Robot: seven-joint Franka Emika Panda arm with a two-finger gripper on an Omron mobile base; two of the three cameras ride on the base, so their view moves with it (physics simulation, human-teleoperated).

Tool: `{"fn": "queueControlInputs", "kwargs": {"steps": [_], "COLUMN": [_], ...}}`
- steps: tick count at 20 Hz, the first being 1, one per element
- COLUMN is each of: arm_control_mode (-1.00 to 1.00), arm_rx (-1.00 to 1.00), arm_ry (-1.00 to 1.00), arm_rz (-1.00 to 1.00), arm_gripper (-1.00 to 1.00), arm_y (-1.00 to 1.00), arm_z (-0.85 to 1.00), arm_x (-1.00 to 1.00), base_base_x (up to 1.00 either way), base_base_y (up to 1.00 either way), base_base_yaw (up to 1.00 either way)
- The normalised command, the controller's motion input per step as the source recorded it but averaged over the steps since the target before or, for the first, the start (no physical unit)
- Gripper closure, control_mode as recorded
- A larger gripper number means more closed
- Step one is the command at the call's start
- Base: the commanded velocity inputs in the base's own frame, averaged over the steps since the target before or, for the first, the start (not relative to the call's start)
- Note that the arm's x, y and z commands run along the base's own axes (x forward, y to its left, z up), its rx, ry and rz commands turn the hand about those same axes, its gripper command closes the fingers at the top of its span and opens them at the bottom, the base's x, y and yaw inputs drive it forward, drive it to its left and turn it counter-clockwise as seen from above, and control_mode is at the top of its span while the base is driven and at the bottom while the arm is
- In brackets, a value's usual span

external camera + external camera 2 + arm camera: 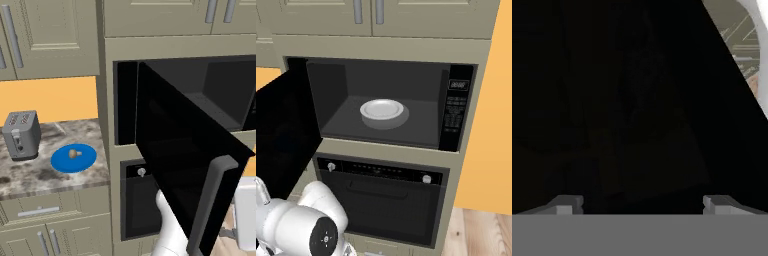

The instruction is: Pick the mushroom from the counter and place it in the microwave. Then turn on the microwave.

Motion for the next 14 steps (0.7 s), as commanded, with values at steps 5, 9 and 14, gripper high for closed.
{"fn": "queueControlInputs", "kwargs": {"steps": [5,9,14], "arm_control_mode": [-1.00,-1.00,-1.00], "arm_rx": [0.01,0.02,0.02], "arm_ry": [-0.08,-0.07,-0.06], "arm_rz": [0.11,0.10,0.07], "arm_gripper": [-1.00,-1.00,-1.00], "arm_y": [0.56,0.51,0.40], "arm_z": [0.00,0.00,-0.01], "arm_x": [0.00,0.00,0.00], "base_base_x": [0.00,0.00,0.00], "base_base_y": [0.00,0.00,0.00], "base_base_yaw": [0.00,0.00,0.00]}}
